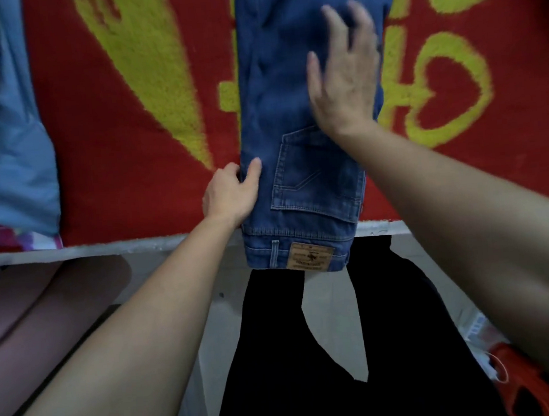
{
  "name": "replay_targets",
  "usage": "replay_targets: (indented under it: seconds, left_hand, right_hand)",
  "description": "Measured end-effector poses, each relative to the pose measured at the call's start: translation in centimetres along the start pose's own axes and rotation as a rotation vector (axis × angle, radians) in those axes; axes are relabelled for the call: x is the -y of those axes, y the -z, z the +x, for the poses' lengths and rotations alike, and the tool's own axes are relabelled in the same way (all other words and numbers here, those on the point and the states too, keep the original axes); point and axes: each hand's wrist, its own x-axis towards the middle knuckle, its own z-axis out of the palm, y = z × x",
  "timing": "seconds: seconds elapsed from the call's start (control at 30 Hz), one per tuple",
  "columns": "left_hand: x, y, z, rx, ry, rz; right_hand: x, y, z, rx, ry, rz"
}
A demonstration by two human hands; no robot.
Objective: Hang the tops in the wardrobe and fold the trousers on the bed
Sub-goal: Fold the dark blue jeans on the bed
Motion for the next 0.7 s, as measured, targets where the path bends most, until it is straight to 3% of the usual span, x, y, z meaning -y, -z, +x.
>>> replay_targets:
  seconds: [0.07,0.13,0.27,0.33,0.5,0.6,0.7]
  left_hand:
    - [-1.7,-0.3,0.1,-0.123,0.001,-0.058]
    - [-3.6,-0.8,0.9,-0.204,-0.007,-0.125]
    - [-6.3,-1.8,3.7,-0.323,-0.024,-0.040]
    - [-6.6,-2.3,4.6,-0.352,-0.037,0.025]
    - [-6.3,-3.6,2.3,-0.424,-0.073,0.023]
    - [-5.0,-4.4,0.2,-0.446,-0.030,0.009]
    - [-4.0,-5.3,-0.5,-0.317,0.085,0.067]
  right_hand:
    - [-0.9,0.1,-2.2,-0.131,-0.201,-0.026]
    - [-2.0,-0.4,-3.8,-0.137,-0.425,0.045]
    - [-5.5,-2.2,-3.5,0.072,-0.810,0.302]
    - [-7.1,-2.8,-2.9,0.147,-0.790,0.341]
    - [-8.5,-1.3,-4.0,0.147,-0.639,0.552]
    - [-8.9,-0.9,-5.9,0.289,-0.547,0.481]
    - [-9.4,-1.0,-7.0,0.363,-0.484,0.244]
